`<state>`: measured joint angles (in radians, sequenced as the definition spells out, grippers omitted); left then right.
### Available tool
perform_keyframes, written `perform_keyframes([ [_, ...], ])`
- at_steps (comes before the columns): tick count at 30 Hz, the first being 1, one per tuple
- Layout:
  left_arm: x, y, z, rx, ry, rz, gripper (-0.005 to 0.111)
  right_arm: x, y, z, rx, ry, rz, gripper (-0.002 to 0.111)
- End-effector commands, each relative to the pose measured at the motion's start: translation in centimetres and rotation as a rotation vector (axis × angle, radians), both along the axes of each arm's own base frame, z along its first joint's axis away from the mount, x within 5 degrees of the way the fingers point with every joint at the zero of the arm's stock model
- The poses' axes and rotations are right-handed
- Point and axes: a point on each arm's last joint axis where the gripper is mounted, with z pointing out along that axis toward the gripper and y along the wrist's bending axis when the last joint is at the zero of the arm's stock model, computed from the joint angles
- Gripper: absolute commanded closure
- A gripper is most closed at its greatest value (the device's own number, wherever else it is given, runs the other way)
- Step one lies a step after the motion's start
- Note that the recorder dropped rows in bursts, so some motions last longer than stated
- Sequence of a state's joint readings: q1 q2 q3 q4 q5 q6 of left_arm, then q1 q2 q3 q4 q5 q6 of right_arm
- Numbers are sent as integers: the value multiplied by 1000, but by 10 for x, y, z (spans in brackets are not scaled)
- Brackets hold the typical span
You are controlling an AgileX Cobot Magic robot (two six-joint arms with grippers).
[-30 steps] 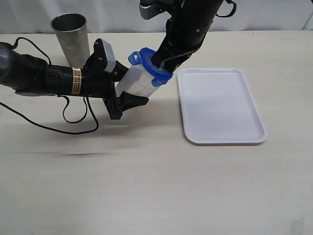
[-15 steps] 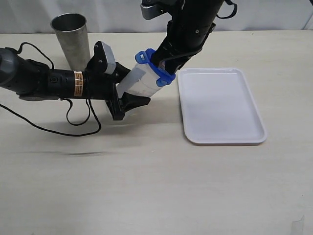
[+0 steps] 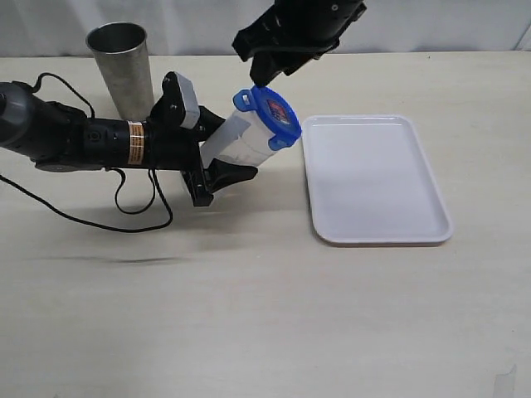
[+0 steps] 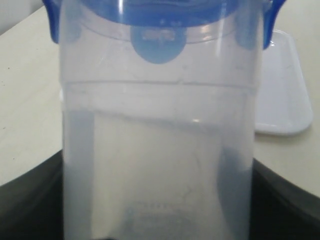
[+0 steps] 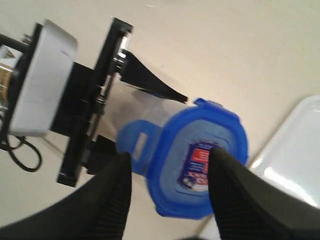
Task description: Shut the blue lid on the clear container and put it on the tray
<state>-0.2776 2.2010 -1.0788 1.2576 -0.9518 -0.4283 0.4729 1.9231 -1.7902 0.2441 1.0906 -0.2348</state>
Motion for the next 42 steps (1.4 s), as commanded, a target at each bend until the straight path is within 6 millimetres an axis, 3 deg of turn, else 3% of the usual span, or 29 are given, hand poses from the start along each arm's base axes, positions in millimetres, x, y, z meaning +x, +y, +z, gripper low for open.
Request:
perform_keyframes([
  [1,1,-2,2,-29,-6,-2,107,3,13,-11,88,58,-22,62],
  [5,0,-3,3,-37,-7,-9,107,10,11,-28,31,82,-79,62],
  [10,0,-3,4,-52,-15,-14,107,12,11,-32,11,77,-84,62],
  [21,0,-4,7,-83,-31,-16,107,-6,48,-62,-152,81,32,66],
  [25,-1,-5,9,-103,-33,-26,107,-12,57,-63,-171,66,61,78],
  [38,-2,-6,13,-143,-44,-49,107,-21,70,-82,-299,70,124,78],
  [42,-3,-7,13,-150,-51,-55,107,-21,73,-76,-271,37,145,78],
])
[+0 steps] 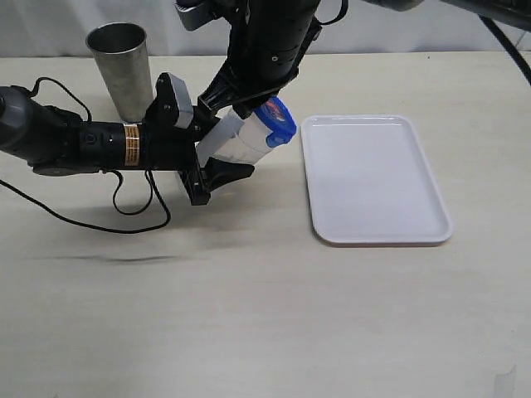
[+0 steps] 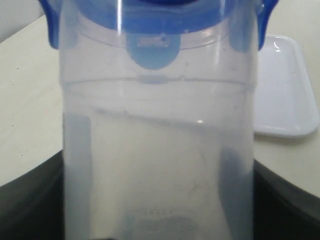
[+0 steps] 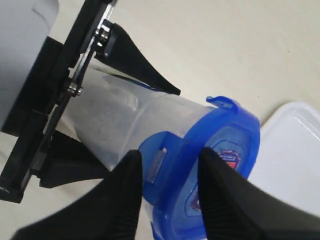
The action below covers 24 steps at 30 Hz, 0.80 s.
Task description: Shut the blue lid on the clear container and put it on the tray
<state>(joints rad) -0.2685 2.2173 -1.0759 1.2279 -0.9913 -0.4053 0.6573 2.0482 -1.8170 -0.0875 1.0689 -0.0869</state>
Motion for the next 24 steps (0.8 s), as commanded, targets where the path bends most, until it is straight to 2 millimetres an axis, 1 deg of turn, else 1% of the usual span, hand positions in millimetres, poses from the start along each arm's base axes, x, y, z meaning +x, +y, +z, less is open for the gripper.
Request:
perform_keyframes([
  [1,-4,-9,17,-116,-62,-68,107,-11,15,-22,9,95,70,78],
  [6,-2,-9,18,-123,-65,-53,107,-22,19,15,146,33,139,78],
  [10,-3,-9,18,-130,-68,-55,107,-31,16,43,208,-24,178,78],
  [17,-3,-9,19,-141,-69,-60,107,-44,4,76,235,-85,192,78],
  [18,-3,-9,20,-149,-71,-64,107,-48,-3,83,227,-114,192,80],
  [19,-4,-10,21,-156,-72,-68,107,-50,-7,85,223,-131,186,83],
  [20,-4,-10,22,-172,-74,-76,107,-54,-14,88,216,-182,174,94],
  [21,-5,-10,23,-182,-75,-82,107,-56,-18,91,216,-205,166,100],
  [22,-6,-11,25,-209,-79,-95,107,-62,-24,92,237,-239,159,103],
  [23,-6,-11,26,-214,-80,-98,107,-65,-26,91,246,-252,158,103],
  [24,-6,-10,26,-216,-80,-93,107,-71,-33,87,249,-289,162,103],
])
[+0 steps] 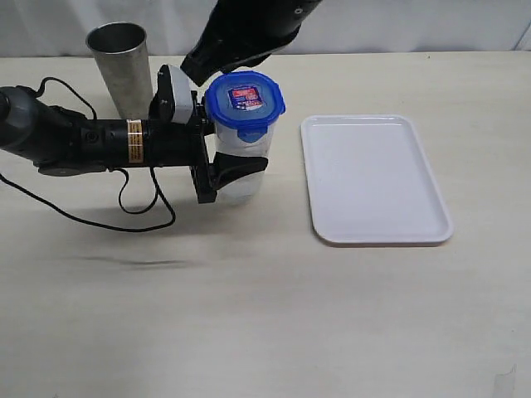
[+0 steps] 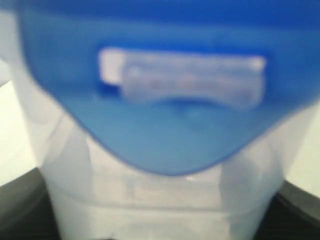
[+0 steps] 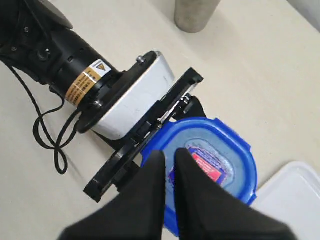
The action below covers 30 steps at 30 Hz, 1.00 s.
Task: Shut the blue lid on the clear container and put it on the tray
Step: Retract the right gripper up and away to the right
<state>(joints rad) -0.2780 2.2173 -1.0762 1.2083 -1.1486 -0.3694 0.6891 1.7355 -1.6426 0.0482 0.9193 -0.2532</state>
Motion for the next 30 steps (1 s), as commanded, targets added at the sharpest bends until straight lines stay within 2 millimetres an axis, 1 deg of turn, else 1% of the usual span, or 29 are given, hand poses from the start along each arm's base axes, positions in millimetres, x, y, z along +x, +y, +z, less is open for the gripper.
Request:
perform_keyframes([
  [1,0,-2,13,-80,-27,-15,107,-14,-20,0,42,-128,-20,103],
  [4,2,-2,15,-94,-9,4,107,-24,-39,-3,29,-223,-91,103],
  [7,2,-2,15,-97,0,7,107,-39,-55,-6,79,-292,-130,103],
  [8,2,-2,15,-97,0,7,107,-49,-61,-4,124,-333,-115,103],
  [9,2,-2,15,-97,0,7,107,-57,-66,4,180,-377,-109,103],
  [10,2,-2,15,-97,0,7,107,-64,-70,5,208,-397,-105,103],
  [14,3,-2,15,-104,2,20,107,-90,-89,18,300,-486,-87,103],
  [18,3,-2,16,-106,2,23,107,-117,-109,25,387,-530,-92,103],
  [21,3,-2,16,-106,2,23,107,-141,-126,25,466,-575,-91,103],
  [25,3,-2,16,-105,2,21,107,-172,-150,20,539,-649,-79,103],
  [30,3,-2,15,-105,6,20,107,-205,-178,14,584,-630,-119,103],
])
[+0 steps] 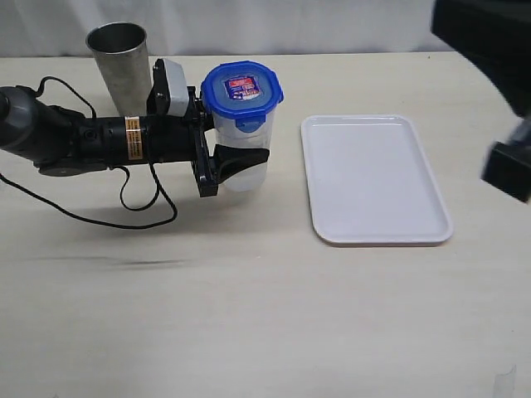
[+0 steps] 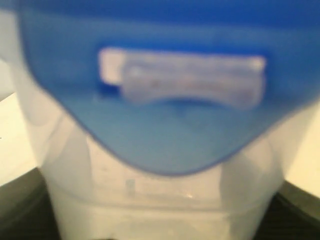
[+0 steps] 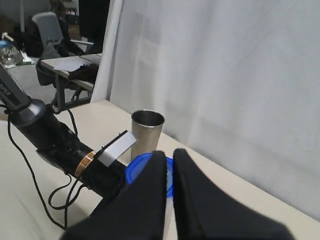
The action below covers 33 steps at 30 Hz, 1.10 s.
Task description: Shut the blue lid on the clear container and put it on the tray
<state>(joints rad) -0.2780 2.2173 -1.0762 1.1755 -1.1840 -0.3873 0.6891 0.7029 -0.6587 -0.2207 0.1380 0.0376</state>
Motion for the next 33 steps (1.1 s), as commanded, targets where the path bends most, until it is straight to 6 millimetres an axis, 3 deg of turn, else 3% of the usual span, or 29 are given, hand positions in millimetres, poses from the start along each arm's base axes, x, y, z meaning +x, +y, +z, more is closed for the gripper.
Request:
perform_keyframes([
  [1,2,-1,11,-54,-11,6,107,-30,-26,-3,72,24,-17,104],
  [8,2,-1,11,-58,5,8,107,-67,-55,-6,151,91,-12,104],
  [19,3,-1,12,-62,6,14,107,-109,-87,1,298,-56,16,104],
  [28,3,-1,12,-62,6,14,107,-120,-101,-1,284,-166,-49,104],
  [33,3,-1,12,-62,6,14,107,-109,-95,-29,204,-144,-300,104],
])
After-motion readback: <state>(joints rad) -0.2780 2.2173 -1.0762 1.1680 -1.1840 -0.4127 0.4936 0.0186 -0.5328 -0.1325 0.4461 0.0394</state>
